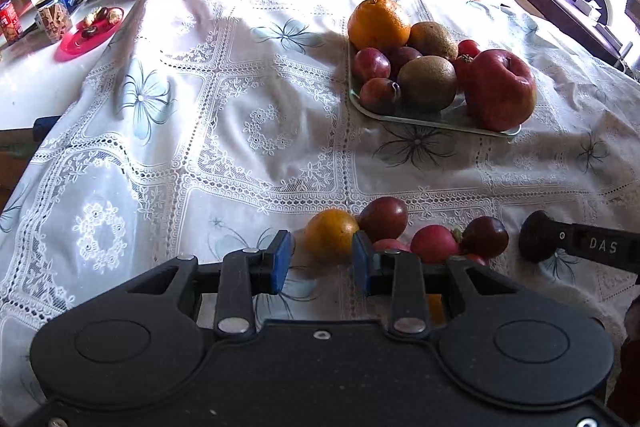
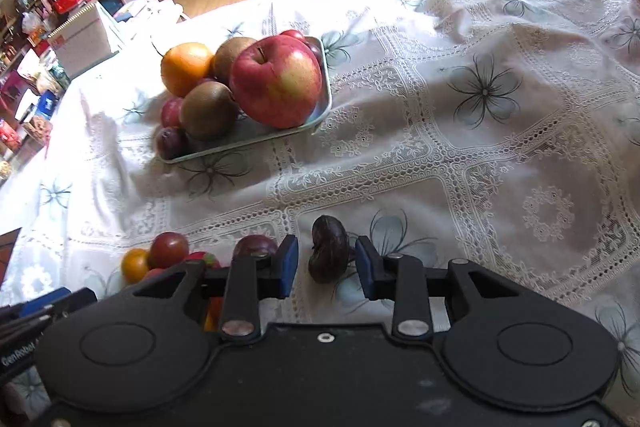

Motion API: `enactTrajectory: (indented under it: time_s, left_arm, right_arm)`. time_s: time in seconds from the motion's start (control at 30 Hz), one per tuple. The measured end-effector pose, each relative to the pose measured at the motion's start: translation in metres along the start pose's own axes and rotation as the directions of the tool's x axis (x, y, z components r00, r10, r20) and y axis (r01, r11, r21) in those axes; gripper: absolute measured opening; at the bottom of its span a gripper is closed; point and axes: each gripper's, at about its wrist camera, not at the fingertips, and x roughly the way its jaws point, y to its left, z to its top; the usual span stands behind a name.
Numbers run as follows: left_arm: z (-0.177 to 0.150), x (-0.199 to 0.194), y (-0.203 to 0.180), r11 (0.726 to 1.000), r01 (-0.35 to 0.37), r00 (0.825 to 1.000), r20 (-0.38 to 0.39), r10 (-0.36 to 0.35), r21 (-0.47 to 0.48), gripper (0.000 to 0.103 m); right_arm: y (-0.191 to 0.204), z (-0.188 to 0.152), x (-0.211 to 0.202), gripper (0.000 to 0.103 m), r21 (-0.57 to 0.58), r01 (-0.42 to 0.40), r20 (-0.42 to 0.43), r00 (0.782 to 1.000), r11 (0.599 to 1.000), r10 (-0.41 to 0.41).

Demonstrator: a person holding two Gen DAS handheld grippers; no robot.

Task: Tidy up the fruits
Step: 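Move the left gripper to a red plum while the right gripper moves to another fig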

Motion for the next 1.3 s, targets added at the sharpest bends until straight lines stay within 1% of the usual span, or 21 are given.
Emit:
enactTrajectory:
  time_s: [0.1,0.17,0.27,0.43,0.5,0.57,0.63,0.73,0.77,0.9,1.03,1.1,1.2,1.27,1.3]
  left_arm:
    - [0.003,0.010,-0.002,1.000,0.007,1.000,-0.014,-0.007,-0.015,0.043]
    - [0.006,0.018,-0.004,1.000,-0.004,1.000,-0.023,0.003,-0.020,0.043]
    - [0.007,0.029,-0.007,1.000,-0.016,0.999,-0.029,0.016,-0.023,0.047]
    - [0.007,0.032,-0.009,0.999,-0.033,0.999,0.013,0.034,-0.034,0.047]
    - [0.008,0.033,-0.008,0.999,-0.036,0.999,0.020,0.037,-0.039,0.049]
    - [0.007,0.034,-0.006,0.998,-0.042,0.999,0.026,0.043,-0.049,0.053]
    - [0.006,0.035,-0.002,0.997,-0.039,0.999,0.030,0.041,-0.062,0.055]
    - [0.002,0.036,0.004,0.997,-0.009,1.000,0.020,0.011,-0.079,0.058]
    - [0.000,0.038,0.007,0.996,0.003,1.000,0.014,-0.002,-0.089,0.059]
    - [-0.003,0.039,0.016,0.991,0.045,0.999,0.027,-0.042,-0.123,0.060]
    - [-0.006,0.041,0.021,0.986,0.070,0.996,0.058,-0.062,-0.149,0.061]
    - [-0.011,0.041,0.020,0.988,0.072,0.994,0.089,-0.061,-0.136,0.061]
    - [-0.018,0.038,0.016,0.995,0.061,0.989,0.142,-0.049,-0.084,0.061]
    - [-0.020,0.037,0.017,0.995,0.067,0.987,0.154,-0.055,-0.074,0.061]
    - [-0.020,0.037,0.019,0.994,0.077,0.987,0.150,-0.064,-0.082,0.061]
  right_arm:
    - [0.002,0.000,0.010,0.034,-0.024,0.009,-0.007,1.000,1.000,-0.009]
    - [0.003,-0.002,0.013,0.034,-0.036,0.010,-0.005,1.000,0.999,-0.010]
    - [0.005,-0.004,0.019,0.035,-0.047,0.014,-0.007,1.000,0.999,-0.014]
    - [0.006,-0.006,0.025,0.037,-0.077,0.040,0.009,0.999,0.996,-0.039]
    - [0.005,-0.006,0.027,0.040,-0.082,0.037,0.009,0.999,0.996,-0.036]
    - [0.003,-0.007,0.032,0.047,-0.079,0.028,0.000,1.000,0.996,-0.028]
    - [0.003,-0.008,0.033,0.050,-0.083,0.020,0.005,1.000,0.996,-0.020]
    - [0.006,-0.010,0.034,0.058,-0.102,0.009,0.008,1.000,0.995,-0.008]
    - [0.007,-0.011,0.034,0.059,-0.106,0.010,0.011,1.000,0.994,-0.009]
    - [0.009,-0.017,0.034,0.059,-0.117,0.025,0.041,0.999,0.993,-0.020]
    - [0.010,-0.026,0.033,0.057,-0.130,0.040,0.089,0.996,0.991,-0.029]
    - [0.012,-0.032,0.032,0.055,-0.149,0.061,0.119,0.992,0.987,-0.044]
    - [0.018,-0.043,0.033,0.053,-0.196,0.104,0.174,0.982,0.975,-0.070]
    - [0.022,-0.047,0.033,0.053,-0.219,0.123,0.188,0.979,0.968,-0.082]
    - [0.020,-0.046,0.032,0.054,-0.210,0.114,0.187,0.979,0.971,-0.075]
